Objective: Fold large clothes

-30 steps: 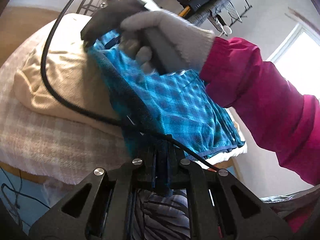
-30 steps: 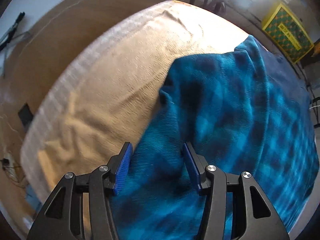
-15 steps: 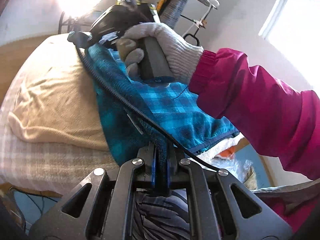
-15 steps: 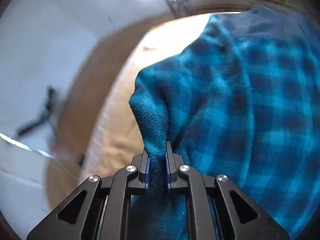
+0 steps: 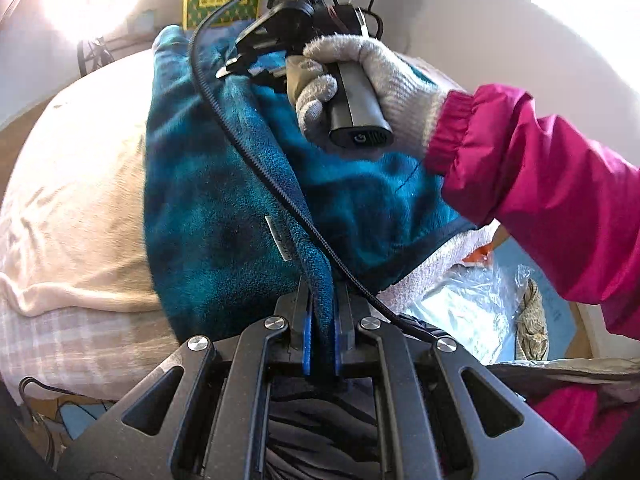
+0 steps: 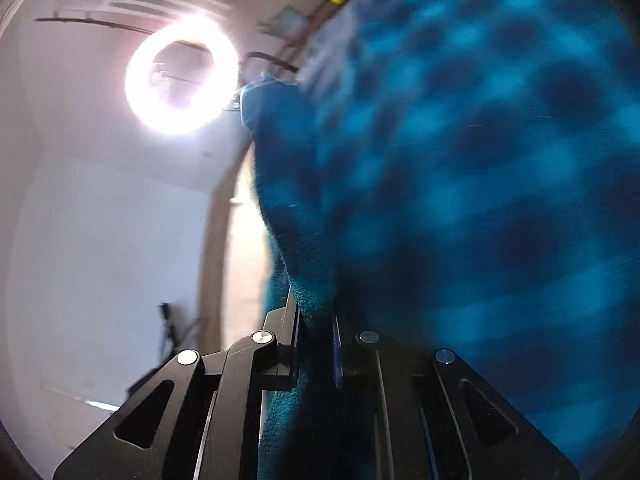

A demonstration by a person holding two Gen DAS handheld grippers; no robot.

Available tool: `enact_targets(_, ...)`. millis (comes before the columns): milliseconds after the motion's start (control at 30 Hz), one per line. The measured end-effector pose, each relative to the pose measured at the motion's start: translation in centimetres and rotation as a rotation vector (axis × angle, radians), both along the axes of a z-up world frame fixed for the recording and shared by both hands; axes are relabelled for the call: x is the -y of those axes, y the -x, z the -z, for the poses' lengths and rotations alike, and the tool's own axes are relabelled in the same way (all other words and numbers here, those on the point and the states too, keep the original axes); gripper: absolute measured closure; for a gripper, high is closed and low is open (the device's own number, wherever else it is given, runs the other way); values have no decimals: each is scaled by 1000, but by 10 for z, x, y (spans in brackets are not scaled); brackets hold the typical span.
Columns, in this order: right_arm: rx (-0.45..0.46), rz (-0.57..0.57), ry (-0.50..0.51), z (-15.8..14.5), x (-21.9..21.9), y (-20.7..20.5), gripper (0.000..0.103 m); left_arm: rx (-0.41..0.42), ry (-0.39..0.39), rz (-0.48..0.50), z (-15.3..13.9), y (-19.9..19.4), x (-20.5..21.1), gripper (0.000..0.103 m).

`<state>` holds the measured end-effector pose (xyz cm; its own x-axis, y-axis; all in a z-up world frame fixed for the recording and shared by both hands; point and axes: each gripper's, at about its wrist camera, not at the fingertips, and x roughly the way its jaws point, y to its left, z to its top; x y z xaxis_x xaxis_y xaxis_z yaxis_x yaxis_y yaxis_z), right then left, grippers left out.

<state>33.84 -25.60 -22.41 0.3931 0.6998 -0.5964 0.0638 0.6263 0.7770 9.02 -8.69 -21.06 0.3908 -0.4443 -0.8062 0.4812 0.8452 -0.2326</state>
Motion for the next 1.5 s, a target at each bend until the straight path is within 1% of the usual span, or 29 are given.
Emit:
enact_targets(233,67,-60,155,-19,-12,-14,93,-23,16,4,12,-4,16,98)
enact_targets(300,86,-72,184,-20,-15,-17,93,-28,27,-2,14,-4,17,98)
enact_targets(367,88,-96,248,-19,-22,-21,93,-39,36,-3,18,-5,21,98)
enact_targets(433,92,-125,285,-17,-22,-17,90,-43,42,-2,16,-3,20,96)
enact_targets(467,90,-132,292,-20,-21,-16,88,-44,51,-5,14,-1,15,95)
enact_targets(533,93,-131,290,-27,-8,-17,84,-35,82,-3,5,7,4,82)
enact_targets(600,115,-118,315,-40,9,-11,83,-28,124,-5,-6,17,-11,75)
enact_targets(667,145,-122,338,-54,18,-4,82,-24,182,-1,-19,32,-31,75)
enact_targets(767,202,-159,341,-77,27,20,83,2,215,-16,-31,51,-56,75)
enact_targets(833,248,-201,326,-90,27,42,82,15,218,-46,-34,55,-69,75)
enact_targets(900,270,-236,311,-94,22,60,82,21,208,-86,-31,54,-81,75)
enact_targets(967,277,-263,291,-92,16,81,82,20,205,-139,-22,48,-91,75)
enact_targets(1033,261,-289,282,-81,4,95,82,25,184,-166,-14,40,-92,75)
enact_targets(1100,249,-313,287,-70,-7,107,82,33,155,-163,-5,31,-89,75)
enact_targets(1167,238,-337,302,-56,-18,118,82,23,145,-166,5,24,-82,75)
enact_targets(1300,203,-342,310,-35,-27,129,82,-1,112,-157,28,11,-65,75)
enact_targets(1400,174,-342,365,-18,-34,131,82,-24,101,-157,44,5,-54,75)
enact_targets(1500,162,-341,380,-8,-34,133,83,-23,108,-162,48,3,-51,75)
